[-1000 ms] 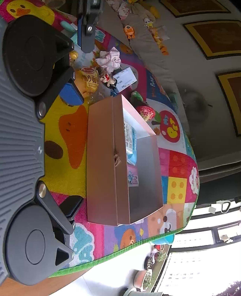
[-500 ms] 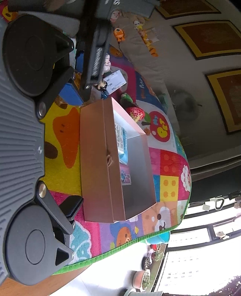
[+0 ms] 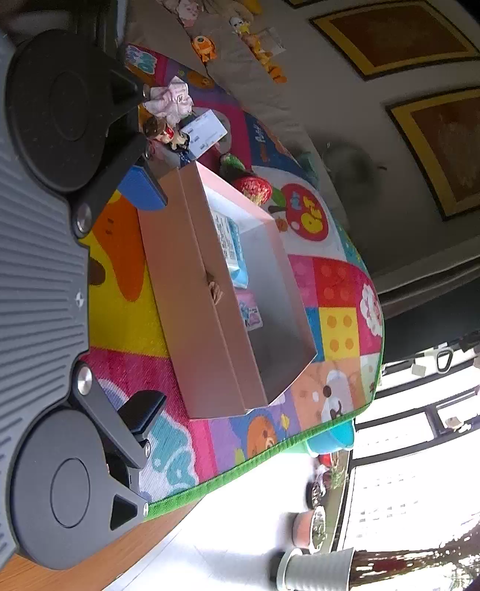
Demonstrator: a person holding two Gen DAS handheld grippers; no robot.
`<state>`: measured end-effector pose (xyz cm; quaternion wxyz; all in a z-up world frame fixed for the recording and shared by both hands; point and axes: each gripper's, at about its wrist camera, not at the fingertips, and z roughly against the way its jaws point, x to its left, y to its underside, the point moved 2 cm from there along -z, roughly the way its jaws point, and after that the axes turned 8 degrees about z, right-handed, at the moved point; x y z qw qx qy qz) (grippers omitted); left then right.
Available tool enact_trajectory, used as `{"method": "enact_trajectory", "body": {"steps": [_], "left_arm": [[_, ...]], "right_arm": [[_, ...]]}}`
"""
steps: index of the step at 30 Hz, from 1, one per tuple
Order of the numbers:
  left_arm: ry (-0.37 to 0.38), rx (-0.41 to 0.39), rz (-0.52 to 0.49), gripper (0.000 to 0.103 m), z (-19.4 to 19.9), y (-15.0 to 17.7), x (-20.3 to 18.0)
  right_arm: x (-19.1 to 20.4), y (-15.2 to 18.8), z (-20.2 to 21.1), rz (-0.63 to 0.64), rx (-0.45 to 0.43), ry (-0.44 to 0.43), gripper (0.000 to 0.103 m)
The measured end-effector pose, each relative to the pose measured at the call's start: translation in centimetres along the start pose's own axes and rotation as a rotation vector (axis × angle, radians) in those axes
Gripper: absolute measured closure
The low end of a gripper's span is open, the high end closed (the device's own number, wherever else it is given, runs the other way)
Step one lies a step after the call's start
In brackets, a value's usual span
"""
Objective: Organize objects
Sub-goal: 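Grasp the wrapped bread roll with the left gripper and lift it, then carry the bread roll toward the box while the right gripper grasps the yellow toy, then release the bread roll into the pink box while the right gripper carries the yellow toy there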
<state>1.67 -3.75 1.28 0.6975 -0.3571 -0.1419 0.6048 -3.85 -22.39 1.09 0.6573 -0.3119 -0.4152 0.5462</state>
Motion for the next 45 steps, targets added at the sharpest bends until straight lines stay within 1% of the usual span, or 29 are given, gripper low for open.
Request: {"method": "enact_trajectory", "body": {"steps": [2,3,5,7,8,10,12,15,16,17,19,21,22,23,24,25,26,28,30,31,35,38,41,43,45], "left_arm": [[0.129,-0.017,0.054,0.040,2.5,0.5,1.2],[0.169,-0.034,0.084,0.040,3.9,0.7,2.0],[0.202,-0.097,0.133,0.040,7.3,0.7,4.1],[0.198,-0.172,0.165,0.041,10.3,0.6,6.3],[0.186,-0.207,0.175,0.041,11.8,0.6,7.4],[0.142,-0.253,0.197,0.041,13.9,0.4,9.5],[0.105,-0.277,0.234,0.041,14.9,0.2,11.3],[0.083,-0.298,0.288,0.041,15.4,0.4,13.1],[0.079,-0.298,0.301,0.041,15.3,0.6,13.4],[0.076,-0.294,0.307,0.041,15.0,0.7,13.6],[0.067,-0.274,0.305,0.041,14.4,1.1,13.8],[0.058,-0.251,0.288,0.041,13.8,1.4,13.7],[0.057,-0.239,0.276,0.041,13.6,1.6,13.6],[0.058,-0.231,0.266,0.041,13.6,1.9,13.6],[0.061,-0.220,0.256,0.041,13.5,2.2,13.4],[0.065,-0.208,0.247,0.041,13.4,2.5,13.3],[0.070,-0.194,0.235,0.041,13.2,2.7,13.2],[0.080,-0.159,0.199,0.041,12.7,3.2,12.5],[0.091,-0.127,0.167,0.041,12.2,3.8,11.7],[0.101,-0.110,0.156,0.040,11.9,4.0,11.3],[0.166,-0.053,0.121,0.041,10.5,3.7,8.6],[0.222,-0.053,0.057,0.041,9.7,1.3,5.3],[0.260,-0.073,-0.003,0.041,8.3,-1.8,1.8],[0.276,-0.086,-0.017,0.041,6.5,-4.3,-0.6],[0.290,-0.075,0.000,0.041,4.0,-6.7,-2.8]], "right_arm": [[-0.1,0.0,-0.2,-0.001,0.013,0.005,0.000],[0.0,0.1,-0.3,0.001,0.024,0.008,0.000],[0.1,0.0,-0.8,0.009,0.054,0.020,0.000],[0.7,0.0,-1.1,0.039,0.086,0.035,0.000],[1.4,0.1,-1.0,0.063,0.100,0.022,0.000],[3.5,0.4,-0.5,0.109,0.124,-0.069,0.000],[6.7,0.7,-0.2,0.187,0.152,-0.188,0.000],[12.1,1.5,-0.2,0.330,0.205,-0.340,0.000],[13.8,1.9,-0.5,0.370,0.229,-0.384,0.000],[15.1,2.1,-0.8,0.397,0.250,-0.410,0.000],[17.3,2.7,-1.9,0.452,0.296,-0.428,0.002],[18.9,3.3,-3.1,0.511,0.315,-0.388,0.015],[19.3,3.5,-3.5,0.535,0.314,-0.360,0.016],[19.6,3.6,-3.6,0.555,0.295,-0.337,0.024],[19.6,3.6,-3.6,0.575,0.293,-0.318,0.035],[19.4,3.4,-3.4,0.586,0.295,-0.319,0.044],[19.0,3.2,-3.0,0.595,0.306,-0.330,0.045],[17.9,2.7,-2.1,0.618,0.307,-0.328,0.045],[16.0,2.3,-0.6,0.644,0.288,-0.299,0.045],[14.9,2.0,-0.1,0.638,0.288,-0.288,0.045],[8.7,-0.4,3.6,0.524,0.271,-0.233,0.045],[4.7,-2.7,7.0,0.417,0.187,-0.194,0.045],[1.8,-4.8,10.0,0.359,0.056,-0.141,0.045],[0.1,-5.7,11.3,0.334,-0.012,-0.120,0.045],[-1.4,-6.3,12.2,0.309,-0.067,-0.100,0.045]]}}
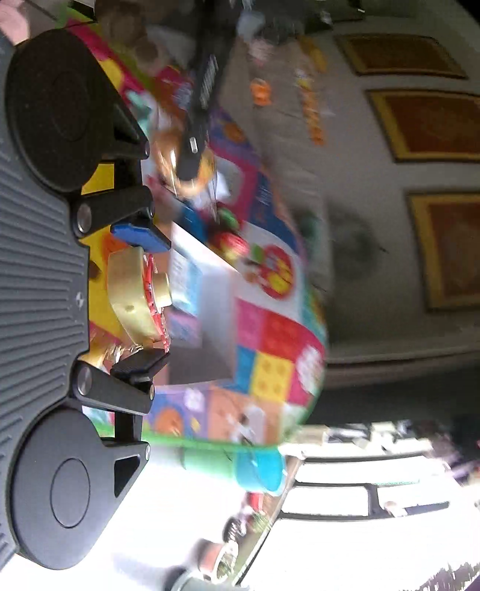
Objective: Organize objects
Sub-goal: 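Release the bread roll into the pink box while the right gripper carries the yellow toy there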
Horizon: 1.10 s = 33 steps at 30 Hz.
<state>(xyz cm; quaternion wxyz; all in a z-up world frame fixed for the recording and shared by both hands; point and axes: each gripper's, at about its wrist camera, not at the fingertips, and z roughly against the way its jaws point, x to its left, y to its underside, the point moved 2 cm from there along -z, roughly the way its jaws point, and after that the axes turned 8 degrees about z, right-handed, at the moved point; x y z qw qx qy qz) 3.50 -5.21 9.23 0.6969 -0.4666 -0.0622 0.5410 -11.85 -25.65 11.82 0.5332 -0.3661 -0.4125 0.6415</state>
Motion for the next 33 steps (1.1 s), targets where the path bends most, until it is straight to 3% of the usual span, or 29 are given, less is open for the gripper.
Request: {"method": "enact_trajectory", "body": {"steps": [6,8,12,16,21,25,29,33], "left_arm": [[0.035,-0.002,0.095,0.040,-11.0,-4.0,-3.0],[-0.016,-0.007,0.088,0.040,-14.3,-3.9,-3.7],[-0.111,0.115,0.042,0.040,-17.5,-1.7,-4.4],[-0.129,0.133,-0.022,0.042,-15.7,-0.4,-4.5],[-0.045,-0.062,0.089,0.043,-10.6,-1.8,-2.3],[0.017,-0.080,0.130,0.043,-7.6,-1.6,-0.4],[-0.002,-0.080,0.062,0.043,-5.5,0.3,0.4],[0.008,-0.092,0.032,0.043,-3.0,1.7,1.1]], "right_arm": [[-3.6,0.1,0.2,-0.058,-0.071,0.067,0.045],[-4.4,0.4,-0.2,-0.079,-0.067,0.078,0.045],[-5.0,1.4,-0.8,-0.075,-0.050,0.100,0.045],[-5.7,2.1,-1.1,-0.084,-0.033,0.119,0.045],[-6.3,1.5,-1.8,-0.111,-0.034,0.123,0.045],[-6.4,0.2,-2.2,-0.118,-0.039,0.120,0.045],[-6.4,-2.8,-3.1,-0.130,-0.061,0.072,0.045],[-6.9,-7.8,-6.4,-0.166,-0.093,0.050,0.045]]}}
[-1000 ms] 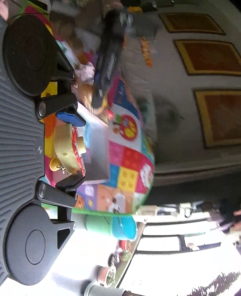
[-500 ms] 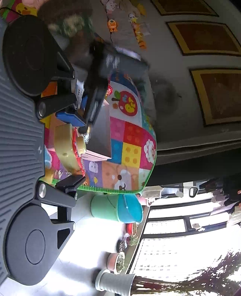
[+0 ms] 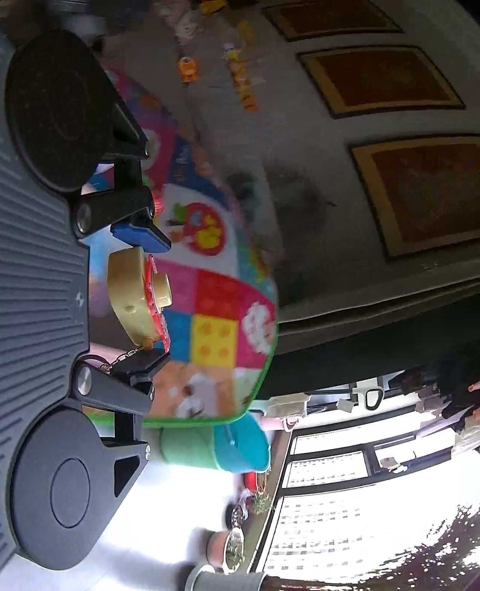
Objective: Organize objects
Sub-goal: 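Release the bread roll into the pink box while the right gripper carries the yellow toy there, then release the yellow toy into the pink box with the right gripper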
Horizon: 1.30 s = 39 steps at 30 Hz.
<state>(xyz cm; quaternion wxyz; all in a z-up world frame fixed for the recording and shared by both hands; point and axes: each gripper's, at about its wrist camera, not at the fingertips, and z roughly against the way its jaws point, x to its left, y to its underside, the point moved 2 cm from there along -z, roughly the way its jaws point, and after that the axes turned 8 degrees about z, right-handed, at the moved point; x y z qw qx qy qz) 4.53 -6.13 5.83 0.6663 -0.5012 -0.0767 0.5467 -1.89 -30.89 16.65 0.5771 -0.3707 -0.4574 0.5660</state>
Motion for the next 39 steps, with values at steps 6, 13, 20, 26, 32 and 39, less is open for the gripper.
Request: {"method": "enact_trajectory", "body": {"steps": [6,13,20,26,32,39], "left_arm": [[-0.059,0.008,-0.023,0.044,3.7,1.5,2.9],[-0.078,0.077,-0.019,0.044,5.7,4.5,6.5],[-0.154,0.028,0.023,0.044,8.5,5.3,9.2],[-0.273,-0.064,0.108,0.044,10.2,2.5,13.3],[-0.326,-0.121,0.209,0.044,9.4,-1.0,17.0],[-0.314,-0.197,0.328,0.045,3.9,-6.2,21.5]], "right_arm": [[0.1,-1.6,-5.4,-0.059,0.039,0.077,0.024],[1.2,4.9,-4.4,-0.030,0.114,0.116,0.014],[2.4,10.6,-6.5,0.007,0.287,0.141,0.014],[3.9,11.3,-8.9,0.021,0.226,0.112,0.012],[4.9,11.5,-11.6,0.136,0.195,0.083,0.012],[5.4,7.9,-10.1,0.130,0.109,0.104,0.012]]}}
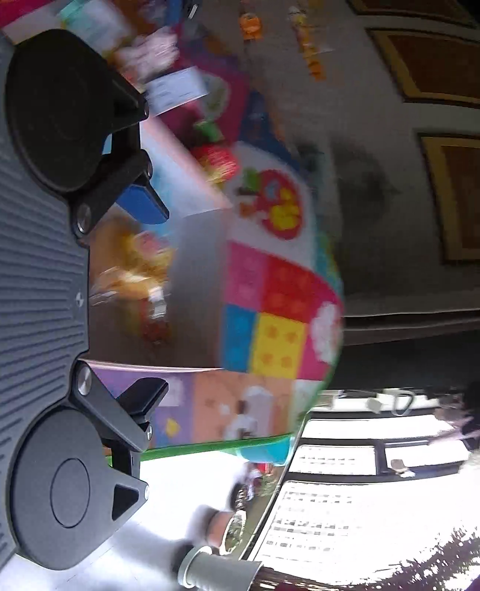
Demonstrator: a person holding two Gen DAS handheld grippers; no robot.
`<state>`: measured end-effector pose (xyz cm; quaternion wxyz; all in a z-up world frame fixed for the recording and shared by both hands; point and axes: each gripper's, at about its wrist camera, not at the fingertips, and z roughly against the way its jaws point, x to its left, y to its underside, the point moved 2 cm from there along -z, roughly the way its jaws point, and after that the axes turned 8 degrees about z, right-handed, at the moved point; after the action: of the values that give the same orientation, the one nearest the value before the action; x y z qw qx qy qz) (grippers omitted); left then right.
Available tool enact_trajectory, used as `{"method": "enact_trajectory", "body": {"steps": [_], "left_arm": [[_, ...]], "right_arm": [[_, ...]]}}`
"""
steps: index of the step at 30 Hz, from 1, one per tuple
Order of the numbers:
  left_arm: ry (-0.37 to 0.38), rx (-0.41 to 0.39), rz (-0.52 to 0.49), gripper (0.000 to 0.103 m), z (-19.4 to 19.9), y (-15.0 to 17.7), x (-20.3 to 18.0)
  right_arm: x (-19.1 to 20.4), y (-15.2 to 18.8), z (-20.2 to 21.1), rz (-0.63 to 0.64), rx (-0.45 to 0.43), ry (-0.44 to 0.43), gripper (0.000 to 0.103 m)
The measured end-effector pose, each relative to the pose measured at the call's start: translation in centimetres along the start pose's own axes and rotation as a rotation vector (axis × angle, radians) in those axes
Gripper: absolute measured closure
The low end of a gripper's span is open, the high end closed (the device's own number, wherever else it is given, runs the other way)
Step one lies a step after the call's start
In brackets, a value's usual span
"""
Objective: Organize objects
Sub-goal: 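Release the yellow toy into the pink box with the right gripper, then grasp the crocheted doll with red hat with the right gripper and lift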
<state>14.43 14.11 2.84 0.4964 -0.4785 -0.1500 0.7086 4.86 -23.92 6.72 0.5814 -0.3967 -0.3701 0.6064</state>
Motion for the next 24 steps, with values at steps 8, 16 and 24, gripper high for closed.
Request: {"method": "enact_trajectory", "body": {"steps": [8,16,24], "left_arm": [[0.090,0.170,-0.044,0.047,-5.5,-1.3,-1.2],[0.324,0.388,-0.076,0.054,-3.3,2.5,-0.5],[0.267,0.217,-0.046,0.054,0.1,1.8,3.3]], "right_arm": [[7.0,-10.7,-7.3,-0.003,0.216,-0.268,0.004],[17.0,-12.5,-24.2,0.083,0.475,-0.239,0.004],[18.7,-8.9,-26.4,0.131,0.605,-0.338,0.022]]}}
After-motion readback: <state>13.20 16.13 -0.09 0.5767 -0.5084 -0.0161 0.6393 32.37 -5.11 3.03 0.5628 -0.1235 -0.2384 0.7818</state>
